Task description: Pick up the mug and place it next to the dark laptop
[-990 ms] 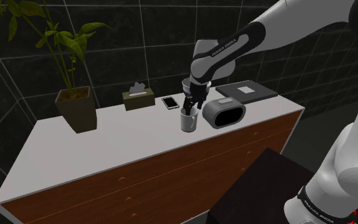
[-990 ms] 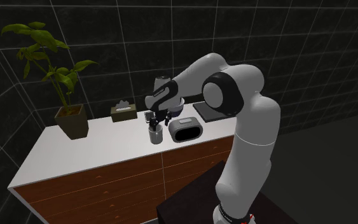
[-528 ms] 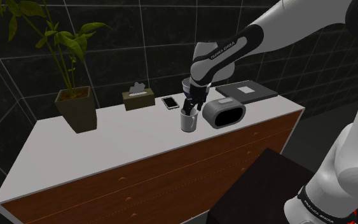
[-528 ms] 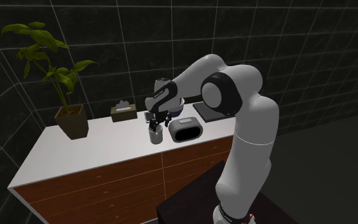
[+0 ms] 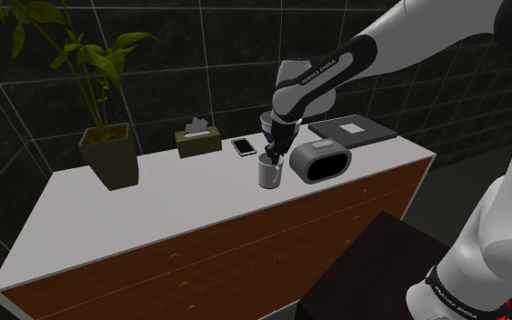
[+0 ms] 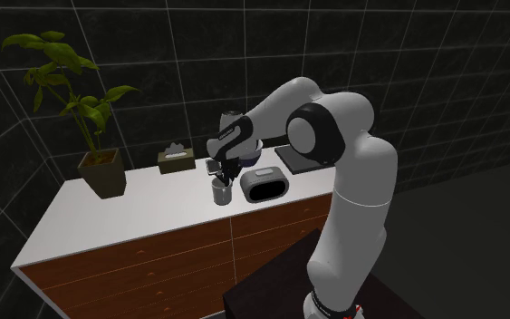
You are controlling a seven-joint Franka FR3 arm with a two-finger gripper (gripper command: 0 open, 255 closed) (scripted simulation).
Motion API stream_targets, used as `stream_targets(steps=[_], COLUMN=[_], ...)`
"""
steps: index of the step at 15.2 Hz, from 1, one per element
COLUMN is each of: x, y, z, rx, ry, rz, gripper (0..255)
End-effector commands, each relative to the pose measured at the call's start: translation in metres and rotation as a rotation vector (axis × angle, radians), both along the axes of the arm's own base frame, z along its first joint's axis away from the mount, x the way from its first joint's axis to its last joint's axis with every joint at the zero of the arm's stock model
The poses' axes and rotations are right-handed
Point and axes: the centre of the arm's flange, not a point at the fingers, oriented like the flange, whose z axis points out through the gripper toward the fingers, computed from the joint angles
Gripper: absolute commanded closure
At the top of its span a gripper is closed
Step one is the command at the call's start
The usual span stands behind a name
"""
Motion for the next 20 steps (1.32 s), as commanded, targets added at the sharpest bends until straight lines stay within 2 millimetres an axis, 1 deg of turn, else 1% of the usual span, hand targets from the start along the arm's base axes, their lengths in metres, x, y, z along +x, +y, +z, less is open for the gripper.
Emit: stream_targets(steps=[1,4,20], x=[0.000,0.000,0.000], y=[0.000,0.000,0.000], z=[0.000,0.000,0.084], rx=[0.000,0.000,0.000], ry=[0.000,0.000,0.000], rz=[0.000,0.000,0.000], gripper=[255,255,255])
